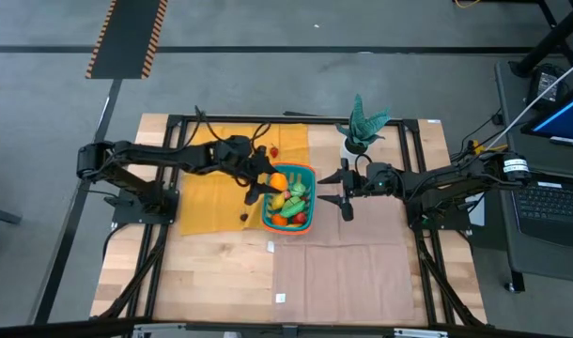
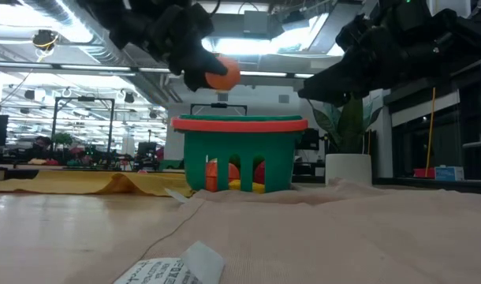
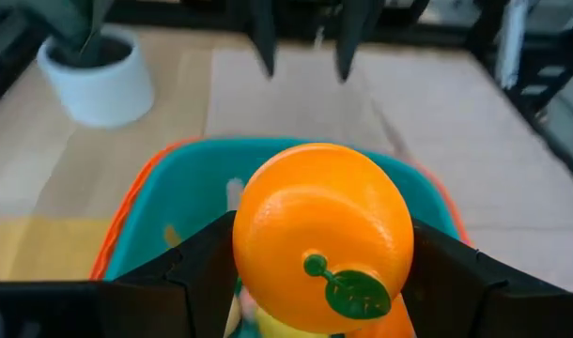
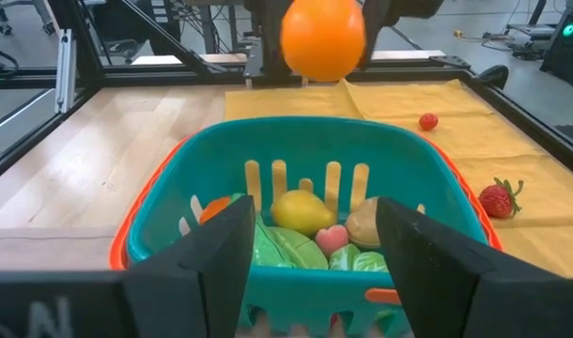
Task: Pick and placing Produce into tupperware
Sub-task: Put the orange into the basket
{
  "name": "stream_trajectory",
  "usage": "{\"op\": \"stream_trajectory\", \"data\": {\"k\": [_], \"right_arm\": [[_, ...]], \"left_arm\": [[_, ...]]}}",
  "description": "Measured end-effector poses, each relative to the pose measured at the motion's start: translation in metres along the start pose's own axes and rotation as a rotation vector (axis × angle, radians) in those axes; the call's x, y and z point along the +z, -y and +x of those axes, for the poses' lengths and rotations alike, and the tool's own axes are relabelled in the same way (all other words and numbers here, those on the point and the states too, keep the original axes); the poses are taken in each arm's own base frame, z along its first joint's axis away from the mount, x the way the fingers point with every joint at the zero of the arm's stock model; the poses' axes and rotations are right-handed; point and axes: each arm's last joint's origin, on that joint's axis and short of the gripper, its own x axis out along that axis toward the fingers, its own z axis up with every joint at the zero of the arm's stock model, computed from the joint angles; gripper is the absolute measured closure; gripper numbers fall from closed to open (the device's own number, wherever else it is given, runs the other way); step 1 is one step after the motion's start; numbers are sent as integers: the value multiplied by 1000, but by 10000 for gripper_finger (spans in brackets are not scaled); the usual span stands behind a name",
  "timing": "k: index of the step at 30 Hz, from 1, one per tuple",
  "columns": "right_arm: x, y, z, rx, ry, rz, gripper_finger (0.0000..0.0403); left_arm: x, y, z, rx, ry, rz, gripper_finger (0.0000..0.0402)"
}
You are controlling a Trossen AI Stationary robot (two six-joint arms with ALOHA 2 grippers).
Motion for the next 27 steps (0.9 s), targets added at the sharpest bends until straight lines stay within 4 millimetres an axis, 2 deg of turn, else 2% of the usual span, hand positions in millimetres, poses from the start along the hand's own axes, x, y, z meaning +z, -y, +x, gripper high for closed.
{"op": "stream_trajectory", "data": {"k": [6,13,17,23,27], "right_arm": [[-3,0,0,0,-27,4,178],[-3,0,0,1,-29,4,178],[-3,0,0,0,-29,4,178],[-3,0,0,1,-32,6,178],[-3,0,0,0,-35,6,178]], "left_arm": [[5,-1,-4,55,-105,-32,165],[8,-1,-4,56,-99,-29,165],[2,-3,5,54,-120,-36,165],[-13,-10,30,47,-188,-55,164],[-13,-15,47,37,-217,-55,164]]}}
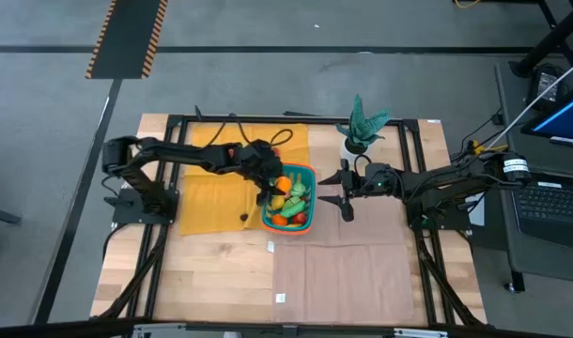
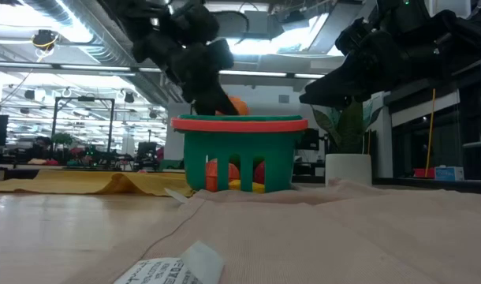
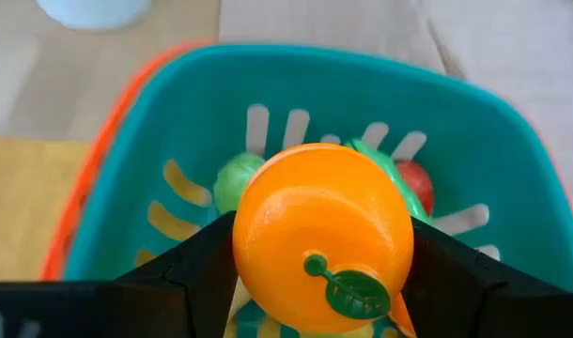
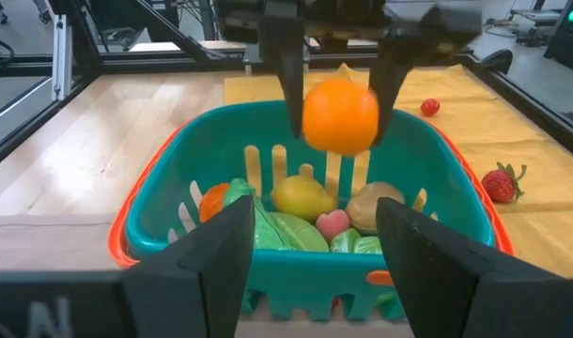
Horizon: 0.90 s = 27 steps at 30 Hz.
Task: Pick and placing Produce into tupperware
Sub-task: Put the orange into the basket, then put the strawberry into the basket
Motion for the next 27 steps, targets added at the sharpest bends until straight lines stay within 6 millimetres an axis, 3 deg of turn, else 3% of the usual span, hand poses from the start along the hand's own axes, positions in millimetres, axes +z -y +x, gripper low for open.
{"op": "stream_trajectory", "data": {"k": [8,27], "right_arm": [[-1,0,0,0,-7,22,178],[-1,0,0,0,-10,22,178]], "left_arm": [[-2,-6,23,-16,-130,-5,164],[-2,-6,24,14,-150,18,127]]}}
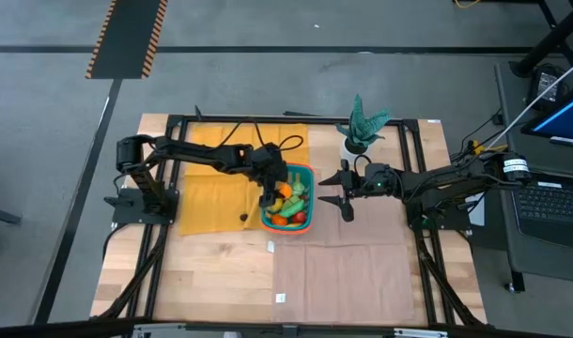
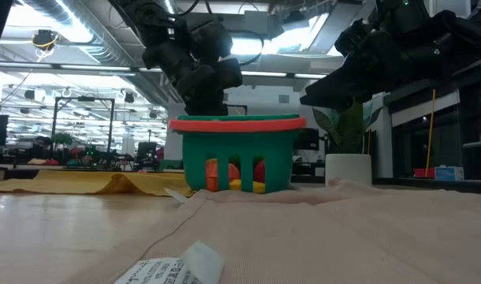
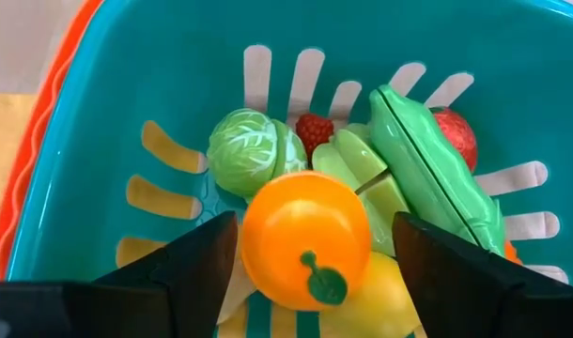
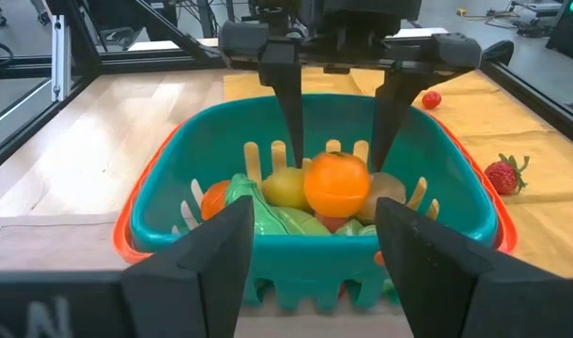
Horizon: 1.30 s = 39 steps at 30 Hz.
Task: Pick and placing Produce into tupperware
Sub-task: Put the strawberry into the basket
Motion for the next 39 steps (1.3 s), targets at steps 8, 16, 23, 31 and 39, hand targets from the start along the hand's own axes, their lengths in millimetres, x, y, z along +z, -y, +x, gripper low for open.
{"op": "stream_trajectory", "data": {"k": [8,16,23,31,39], "right_arm": [[0,0,0,0,0,-3,178],[0,0,0,0,0,0,178],[-1,0,0,0,-8,-5,178],[1,0,0,0,11,-27,178],[4,0,0,0,46,-26,178]], "left_arm": [[41,1,-26,-1,-13,32,123],[55,-2,-55,10,-21,127,129],[23,-13,-90,71,40,59,129],[-24,-8,-126,138,176,56,129],[-65,-7,-135,291,135,12,129]]}}
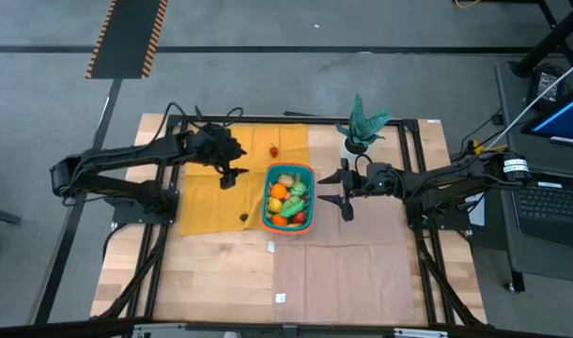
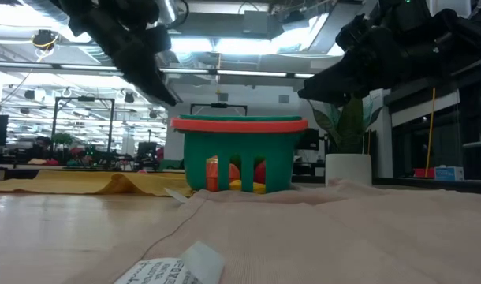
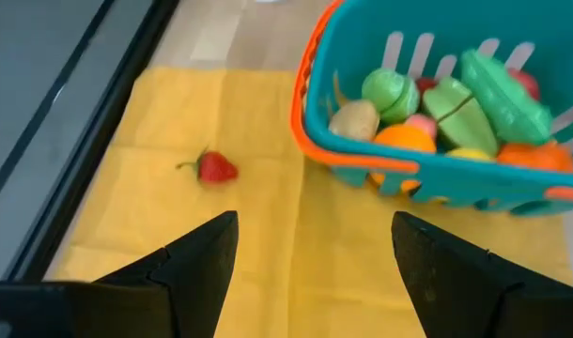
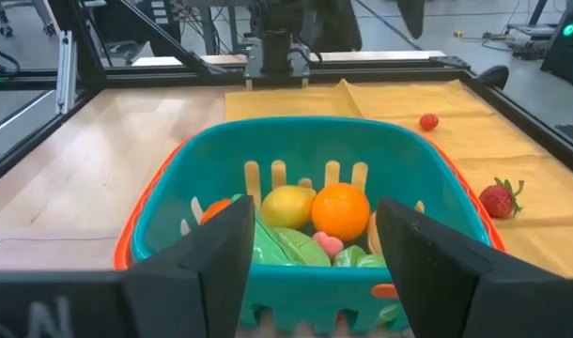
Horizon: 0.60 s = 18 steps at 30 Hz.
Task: Pick and placing Produce into tupperware
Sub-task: Put the strawberry into the basket
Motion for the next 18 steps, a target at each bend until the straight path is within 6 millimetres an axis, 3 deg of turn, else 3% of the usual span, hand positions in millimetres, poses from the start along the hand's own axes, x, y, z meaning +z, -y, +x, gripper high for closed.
{"op": "stream_trajectory", "data": {"k": [5,18], "right_arm": [[0,0,0,0,2,22,178],[5,0,0,-1,52,-13,178]], "left_arm": [[-7,1,3,4,-22,6,129],[1,-14,19,70,67,89,129]]}}
